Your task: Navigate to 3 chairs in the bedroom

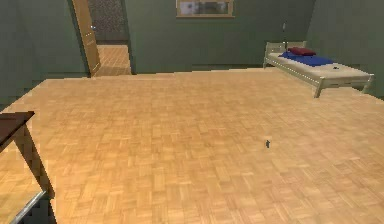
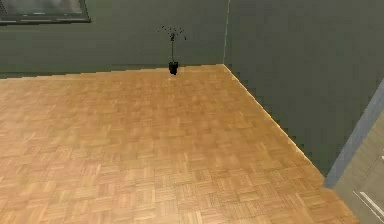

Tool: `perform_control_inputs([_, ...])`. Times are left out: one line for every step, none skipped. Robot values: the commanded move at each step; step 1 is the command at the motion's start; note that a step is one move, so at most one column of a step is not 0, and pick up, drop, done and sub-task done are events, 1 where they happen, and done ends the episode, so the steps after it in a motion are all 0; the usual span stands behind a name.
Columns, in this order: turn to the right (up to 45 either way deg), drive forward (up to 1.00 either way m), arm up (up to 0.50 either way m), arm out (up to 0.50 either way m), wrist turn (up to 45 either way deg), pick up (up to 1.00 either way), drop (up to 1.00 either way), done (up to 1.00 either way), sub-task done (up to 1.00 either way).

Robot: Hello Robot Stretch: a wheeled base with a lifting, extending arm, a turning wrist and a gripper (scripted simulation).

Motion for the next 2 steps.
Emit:
perform_control_inputs([0.0,0.45,0.00,0.00,0.0,0.00,0.00,0.00,0.00])
perform_control_inputs([-6.0,0.00,0.00,0.00,0.0,0.00,0.00,0.00,0.00])
